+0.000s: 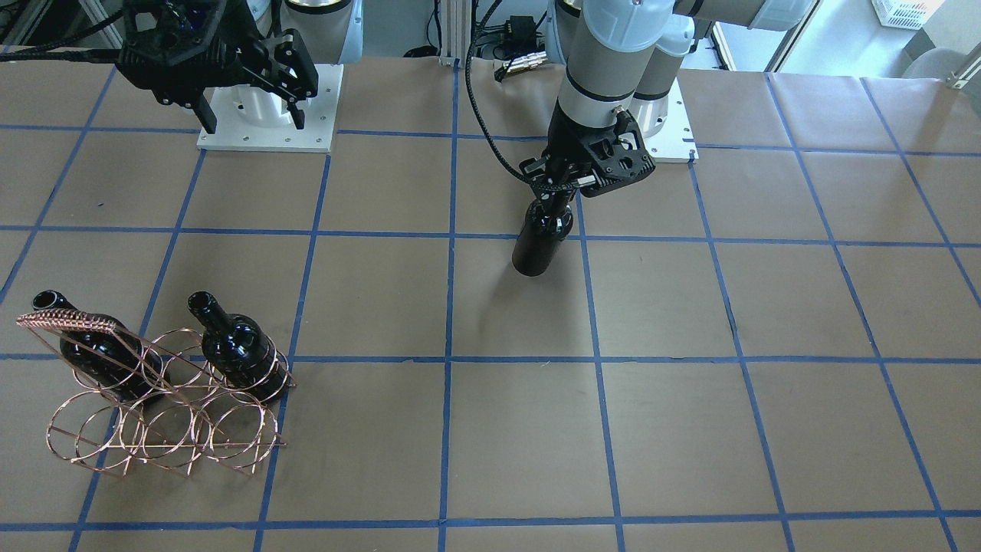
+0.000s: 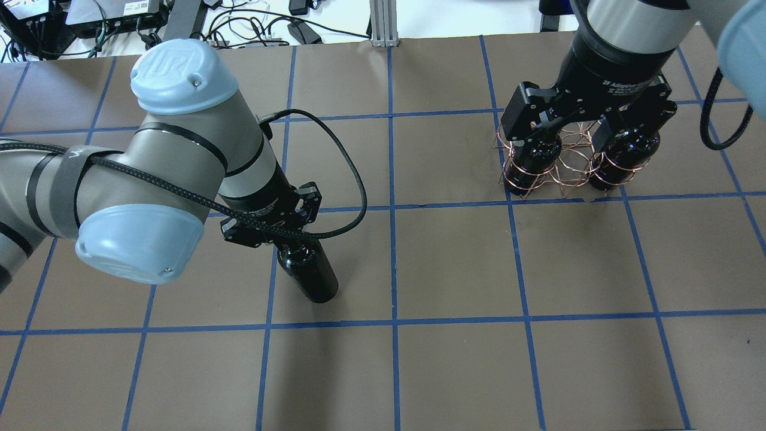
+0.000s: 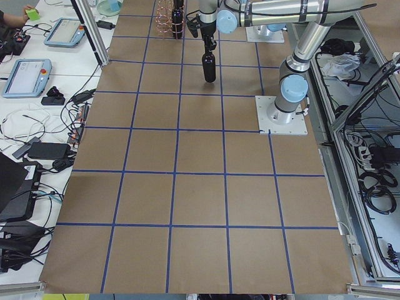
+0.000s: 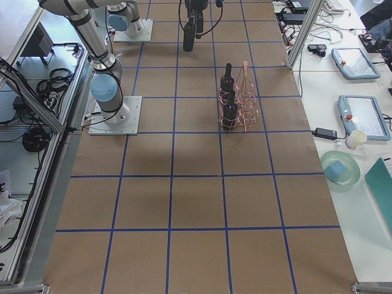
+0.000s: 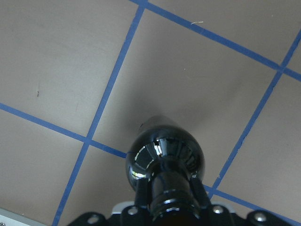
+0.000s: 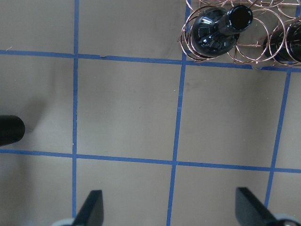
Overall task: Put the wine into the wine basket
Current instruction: 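Carry the bottle toward the table center, turning it upright, left gripper, then lower the bottle upright onto the table and open the left gripper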
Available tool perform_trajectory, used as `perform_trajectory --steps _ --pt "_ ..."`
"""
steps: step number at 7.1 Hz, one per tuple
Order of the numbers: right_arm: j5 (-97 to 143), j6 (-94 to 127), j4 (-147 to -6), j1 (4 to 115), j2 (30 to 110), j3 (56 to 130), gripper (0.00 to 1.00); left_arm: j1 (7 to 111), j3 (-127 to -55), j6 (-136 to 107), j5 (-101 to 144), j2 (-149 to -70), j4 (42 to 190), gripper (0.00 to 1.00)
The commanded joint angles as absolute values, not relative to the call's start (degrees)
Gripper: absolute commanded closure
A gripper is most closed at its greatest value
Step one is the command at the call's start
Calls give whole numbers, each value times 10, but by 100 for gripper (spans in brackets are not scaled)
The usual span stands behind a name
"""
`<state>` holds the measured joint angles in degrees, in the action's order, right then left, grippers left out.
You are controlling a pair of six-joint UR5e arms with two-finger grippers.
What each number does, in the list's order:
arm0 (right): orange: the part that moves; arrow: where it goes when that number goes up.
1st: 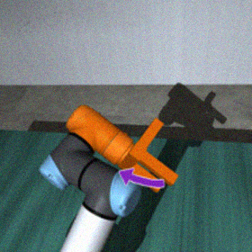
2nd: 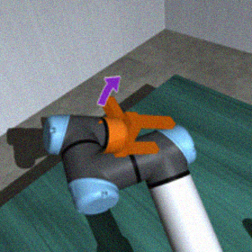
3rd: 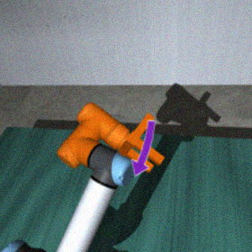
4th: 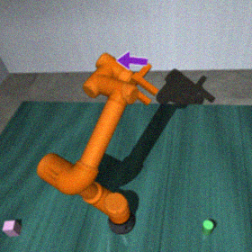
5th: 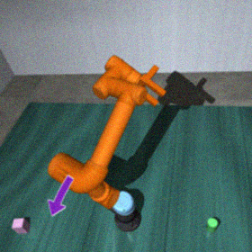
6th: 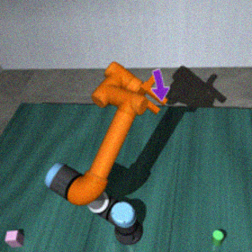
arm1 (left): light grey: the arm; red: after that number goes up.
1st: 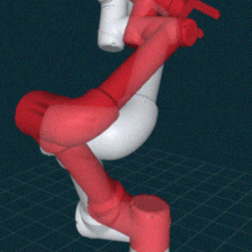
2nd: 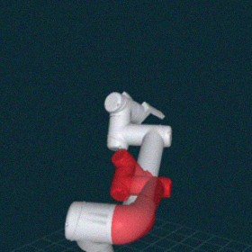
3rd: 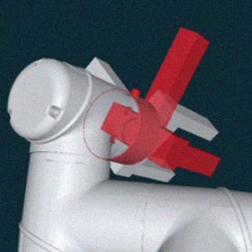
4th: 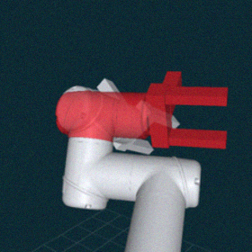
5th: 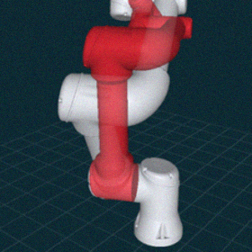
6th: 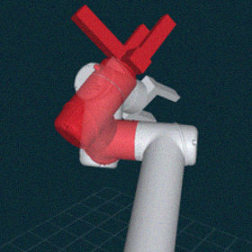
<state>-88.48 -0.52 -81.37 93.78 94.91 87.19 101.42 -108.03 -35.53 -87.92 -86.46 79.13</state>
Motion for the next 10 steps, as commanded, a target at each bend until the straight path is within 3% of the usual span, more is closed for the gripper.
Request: perform_trajectory --steps 1,10 --pt "-885 -5 -813 938 949 872 0 1025 -1080 -357 -909 -861 787 100" --pt "-885 -2 -813 939 949 872 0 1027 -1107 -358 -910 -862 753 100"
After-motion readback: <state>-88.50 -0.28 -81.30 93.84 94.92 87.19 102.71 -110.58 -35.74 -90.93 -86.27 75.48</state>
